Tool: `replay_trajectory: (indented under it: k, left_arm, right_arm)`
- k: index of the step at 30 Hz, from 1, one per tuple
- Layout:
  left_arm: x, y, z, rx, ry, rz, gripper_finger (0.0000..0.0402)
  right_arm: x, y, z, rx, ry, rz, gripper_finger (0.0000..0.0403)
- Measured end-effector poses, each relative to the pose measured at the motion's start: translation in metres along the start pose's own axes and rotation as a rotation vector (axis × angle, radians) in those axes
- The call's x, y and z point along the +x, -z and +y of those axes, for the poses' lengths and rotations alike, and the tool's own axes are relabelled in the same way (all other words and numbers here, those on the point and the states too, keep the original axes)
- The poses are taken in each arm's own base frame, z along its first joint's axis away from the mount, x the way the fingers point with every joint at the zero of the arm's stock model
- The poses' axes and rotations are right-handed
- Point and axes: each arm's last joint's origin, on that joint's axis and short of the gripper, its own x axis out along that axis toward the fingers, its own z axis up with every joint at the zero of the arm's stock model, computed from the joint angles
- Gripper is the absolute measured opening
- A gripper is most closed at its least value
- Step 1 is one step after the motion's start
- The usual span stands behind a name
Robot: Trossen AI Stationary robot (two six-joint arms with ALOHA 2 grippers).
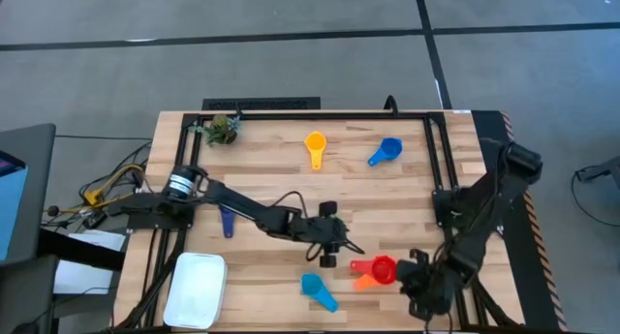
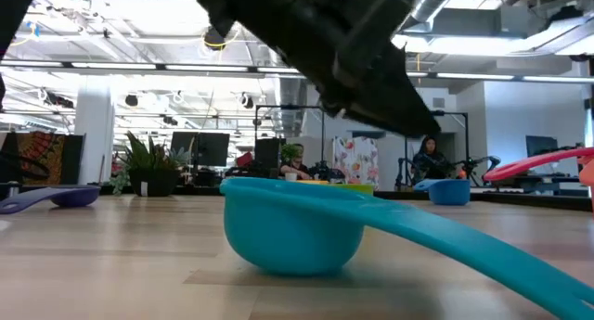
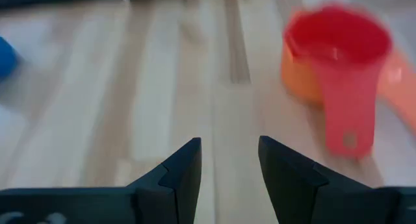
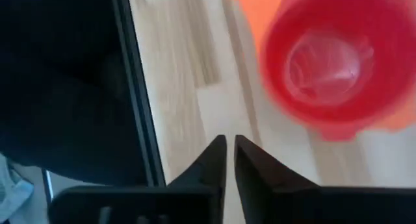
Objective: Nest measuring cups in basket
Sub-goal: Stack the red measuring cup on top of the orange measuring cup
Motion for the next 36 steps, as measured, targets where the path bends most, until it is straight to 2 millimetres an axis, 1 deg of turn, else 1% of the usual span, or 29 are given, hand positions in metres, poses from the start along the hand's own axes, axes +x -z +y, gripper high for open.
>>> replay_trajectory:
  k: [2, 5, 7, 9, 12, 14, 17, 21, 23, 28, 29, 30, 32, 35, 36]
  left_arm:
    - [0.01, 0.001, -0.004, -0.003, 0.036, 0.021, 0.0144]
    - [0.02, 0.004, -0.011, 0.005, 0.05, 0.067, 0.0144]
    - [0.02, 0.003, -0.014, 0.015, 0.064, 0.085, 0.0144]
    - [0.019, -0.001, -0.018, 0.014, 0.091, 0.068, 0.0144]
    - [0.017, -0.002, -0.024, 0.014, 0.138, 0.062, 0.0144]
    - [0.016, -0.001, -0.03, 0.021, 0.177, 0.061, 0.0144]
    - [0.013, -0.001, -0.037, 0.035, 0.188, 0.064, 0.0144]
    - [0.012, -0.004, -0.042, 0.053, 0.191, 0.022, 0.0144]
    - [0.012, -0.005, -0.041, 0.055, 0.188, 0.014, 0.0144]
    - [0.015, -0.005, -0.031, 0.057, 0.032, 0.013, 0.0144]
    - [0.016, -0.007, -0.028, 0.065, 0.023, 0.003, 0.0144]
    - [0.017, -0.007, -0.025, 0.065, 0.027, -0.003, 0.0144]
    - [0.028, -0.003, -0.022, 0.036, 0.073, -0.019, 0.0144]
    - [0.04, 0.014, -0.02, 0.025, 0.047, 0.052, 0.0144]
    - [0.043, 0.013, -0.021, 0.025, 0.041, 0.041, 0.0144]
  right_arm:
    - [0.01, 0.01, 0.003, 0.021, 0.018, 0.023, 0.0039]
    - [0.026, 0.018, 0.006, 0.052, 0.032, 0.036, 0.0022]
    - [0.035, 0.021, 0.006, 0.067, 0.057, 0.04, 0.0014]
    - [0.043, 0.022, 0.004, 0.078, 0.09, 0.029, 0.0011]
    - [0.05, 0.02, 0.001, 0.084, 0.119, 0.019, 0.0015]
    - [0.051, 0.017, 0.0, 0.091, 0.126, 0.012, 0.0024]
    - [0.05, 0.012, -0.001, 0.082, 0.131, -0.021, 0.0033]
    - [0.046, 0.006, -0.002, 0.071, 0.134, -0.059, 0.0028]
    - [0.047, 0.004, -0.003, 0.073, 0.14, -0.058, 0.0021]
    - [0.047, 0.004, -0.003, 0.075, 0.135, -0.044, 0.0015]
    - [0.047, 0.004, -0.003, 0.075, 0.135, -0.044, 0.0016]
    - [0.047, 0.004, -0.003, 0.074, 0.135, -0.043, 0.0019]
    - [0.047, 0.004, -0.004, 0.072, 0.136, -0.04, 0.0025]
    - [0.047, 0.004, -0.004, 0.077, 0.139, -0.041, 0.0029]
    - [0.047, 0.004, -0.004, 0.082, 0.14, -0.041, 0.0029]
